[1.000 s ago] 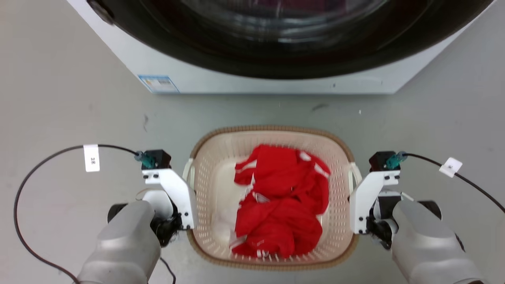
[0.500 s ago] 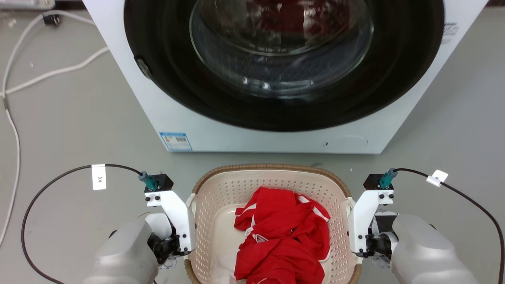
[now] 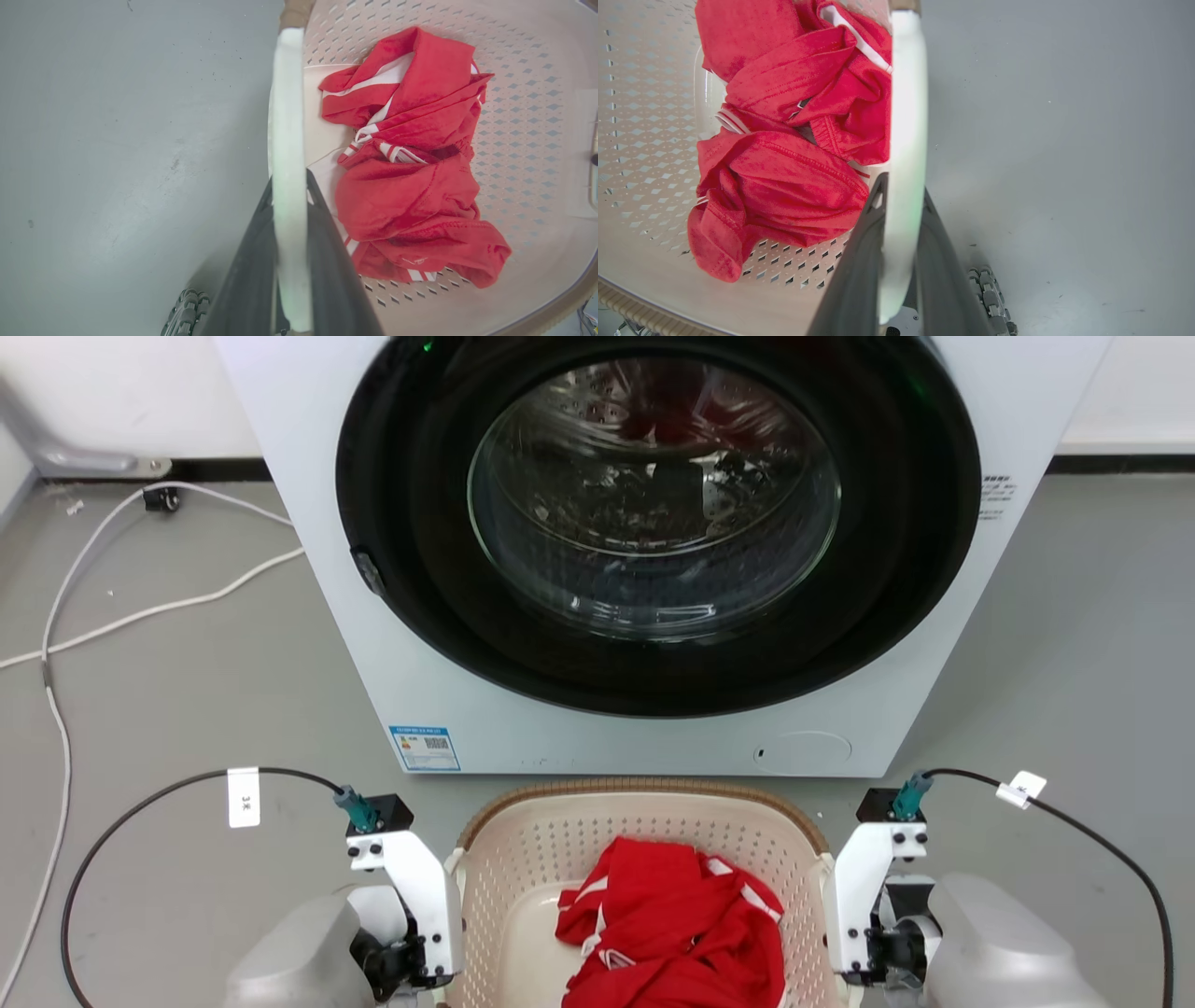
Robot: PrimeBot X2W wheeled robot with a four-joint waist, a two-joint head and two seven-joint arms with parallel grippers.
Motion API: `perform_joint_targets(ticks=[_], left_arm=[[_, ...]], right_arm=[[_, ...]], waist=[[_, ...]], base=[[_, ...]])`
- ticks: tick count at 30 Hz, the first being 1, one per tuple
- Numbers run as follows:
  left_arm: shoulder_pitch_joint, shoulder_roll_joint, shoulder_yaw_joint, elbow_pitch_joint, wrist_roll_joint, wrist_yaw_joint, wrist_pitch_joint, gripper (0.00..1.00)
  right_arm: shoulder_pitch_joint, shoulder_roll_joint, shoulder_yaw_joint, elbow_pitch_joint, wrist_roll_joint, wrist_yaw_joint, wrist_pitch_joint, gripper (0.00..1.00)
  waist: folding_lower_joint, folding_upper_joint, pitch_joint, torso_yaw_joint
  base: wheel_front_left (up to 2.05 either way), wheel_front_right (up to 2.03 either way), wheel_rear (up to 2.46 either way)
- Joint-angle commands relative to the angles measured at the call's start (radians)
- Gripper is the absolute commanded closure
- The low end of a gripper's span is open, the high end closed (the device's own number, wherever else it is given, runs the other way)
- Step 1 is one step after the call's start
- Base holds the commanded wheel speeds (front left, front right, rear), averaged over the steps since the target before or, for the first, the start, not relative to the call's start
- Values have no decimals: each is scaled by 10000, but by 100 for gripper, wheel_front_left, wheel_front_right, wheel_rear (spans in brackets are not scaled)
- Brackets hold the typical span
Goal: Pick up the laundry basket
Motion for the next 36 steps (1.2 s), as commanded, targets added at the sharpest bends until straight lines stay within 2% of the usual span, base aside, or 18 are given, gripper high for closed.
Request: perform_joint_targets(ticks=[1,36], left_arm=[[141,-9,-32,12,-80,9,-16,100],[45,23,-544,11,-678,7,-325,100]], right_arm=[[185,7,21,1,78,29,103,100],[121,-117,95,18,138,29,81,100]], waist=[[2,0,-139,-21],[2,0,-42,15]], base=[[0,0,0],[0,0,0]])
